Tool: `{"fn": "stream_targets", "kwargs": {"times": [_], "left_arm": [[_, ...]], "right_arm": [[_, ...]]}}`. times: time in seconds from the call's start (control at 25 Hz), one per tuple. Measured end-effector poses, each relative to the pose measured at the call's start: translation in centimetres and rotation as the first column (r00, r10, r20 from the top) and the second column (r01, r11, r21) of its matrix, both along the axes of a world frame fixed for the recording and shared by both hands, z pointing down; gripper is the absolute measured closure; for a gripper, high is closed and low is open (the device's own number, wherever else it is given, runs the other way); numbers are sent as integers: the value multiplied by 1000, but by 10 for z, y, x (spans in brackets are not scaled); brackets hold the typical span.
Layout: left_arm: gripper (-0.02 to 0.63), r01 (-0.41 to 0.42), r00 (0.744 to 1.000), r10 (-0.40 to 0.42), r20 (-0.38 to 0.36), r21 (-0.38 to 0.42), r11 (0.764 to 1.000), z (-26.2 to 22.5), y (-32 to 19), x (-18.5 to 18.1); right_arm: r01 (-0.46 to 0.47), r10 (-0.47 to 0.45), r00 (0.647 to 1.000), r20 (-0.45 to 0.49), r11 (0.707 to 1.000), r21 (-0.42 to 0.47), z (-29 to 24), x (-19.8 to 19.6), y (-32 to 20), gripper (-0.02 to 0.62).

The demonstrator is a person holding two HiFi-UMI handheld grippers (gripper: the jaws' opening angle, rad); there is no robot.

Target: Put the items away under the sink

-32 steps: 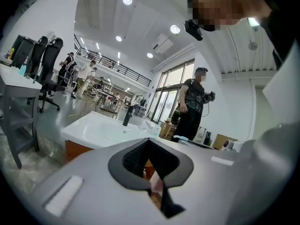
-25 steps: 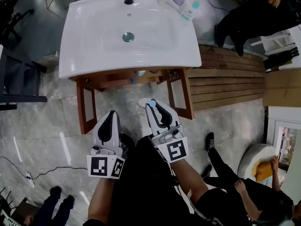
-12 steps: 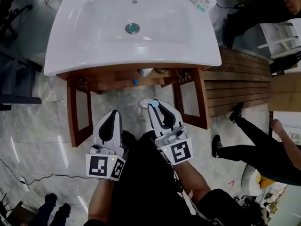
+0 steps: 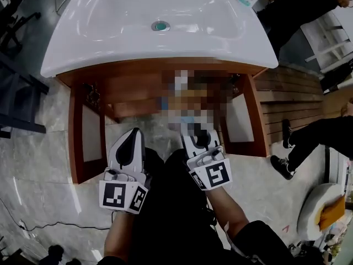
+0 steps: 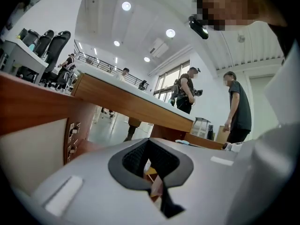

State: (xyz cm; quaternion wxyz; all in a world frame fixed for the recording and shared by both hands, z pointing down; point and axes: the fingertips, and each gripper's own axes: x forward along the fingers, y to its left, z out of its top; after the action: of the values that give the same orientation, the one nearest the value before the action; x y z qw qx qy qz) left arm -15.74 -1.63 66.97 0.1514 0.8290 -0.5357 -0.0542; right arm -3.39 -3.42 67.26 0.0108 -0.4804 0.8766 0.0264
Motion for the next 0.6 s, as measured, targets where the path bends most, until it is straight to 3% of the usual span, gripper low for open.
{"fn": "stream_targets", "kwargs": {"times": [0.28,0.6], "left_arm": [[600,-18,1000,18,-9,32,999,21,12,3],[600,-17,1000,17,-4,47,999,26,14,-3]], "right_arm": [[3,-3,1000,-8,999,-36,46,-1,5,525],[16,-17,1000,-15,999,-41,57,-13,-7,525]]}}
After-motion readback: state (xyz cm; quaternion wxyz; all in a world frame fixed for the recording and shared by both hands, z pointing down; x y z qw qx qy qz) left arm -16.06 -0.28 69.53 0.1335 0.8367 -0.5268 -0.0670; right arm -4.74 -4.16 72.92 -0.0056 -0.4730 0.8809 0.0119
